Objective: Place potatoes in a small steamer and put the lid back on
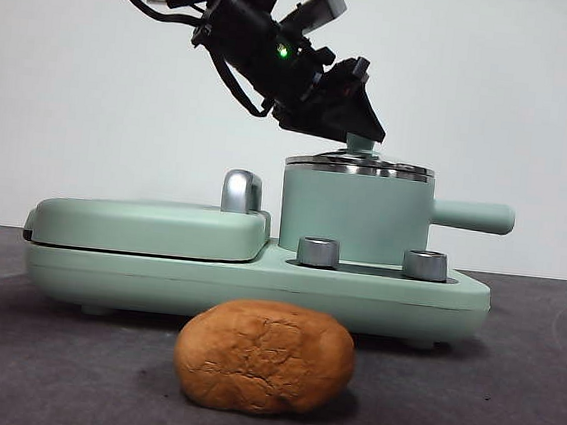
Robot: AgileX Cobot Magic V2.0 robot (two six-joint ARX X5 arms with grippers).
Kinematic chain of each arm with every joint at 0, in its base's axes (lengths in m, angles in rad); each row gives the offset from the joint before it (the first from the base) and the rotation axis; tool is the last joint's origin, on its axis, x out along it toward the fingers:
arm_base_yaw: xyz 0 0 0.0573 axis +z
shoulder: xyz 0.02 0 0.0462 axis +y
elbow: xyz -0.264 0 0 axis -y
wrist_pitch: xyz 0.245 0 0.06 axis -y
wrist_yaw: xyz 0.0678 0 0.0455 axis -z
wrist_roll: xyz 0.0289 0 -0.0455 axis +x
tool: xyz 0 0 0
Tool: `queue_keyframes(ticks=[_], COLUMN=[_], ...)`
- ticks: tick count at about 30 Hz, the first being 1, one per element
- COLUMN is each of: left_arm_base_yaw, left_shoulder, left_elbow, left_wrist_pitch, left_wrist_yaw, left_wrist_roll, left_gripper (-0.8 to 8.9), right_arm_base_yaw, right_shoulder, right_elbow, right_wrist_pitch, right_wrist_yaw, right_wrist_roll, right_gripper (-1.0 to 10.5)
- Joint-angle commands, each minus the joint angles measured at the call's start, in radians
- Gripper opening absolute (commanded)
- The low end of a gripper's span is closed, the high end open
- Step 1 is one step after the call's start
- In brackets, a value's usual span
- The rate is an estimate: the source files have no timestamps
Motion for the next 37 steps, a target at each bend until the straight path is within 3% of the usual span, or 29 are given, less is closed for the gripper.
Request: queue_keyframes(ticks=[1,18,27,37], left_arm_base_yaw=[-0.009,-0.011,-0.01,-0.01], left_shoulder=[0.039,0.043,0.043,0.041], left_elbow=[0.032,0.032,0.032,0.032], left_wrist_pitch=[0.003,0.006,0.005,0.012], left_wrist_yaw=[-0.003,-0.003,-0.003,-0.008], left_wrist_roll=[-0.006,-0.023,-0.023,-0.023], left_gripper=[2.48,2.37,0.24,0.15], right_arm_base_yaw=[0.005,0.005,0.004,0.004], right_shoulder=[0.003,0.004,0.004,0.004], right_elbow=[0.017,0.017,0.017,0.017], right_wrist_pitch=[0.007,0.007,0.006,0.006], right_wrist_yaw=[-0.002,-0.001,-0.001,0.0], right_wrist_roll=[0.013,0.013,0.013,0.013], right_gripper=[2.2,2.2,2.2,2.2])
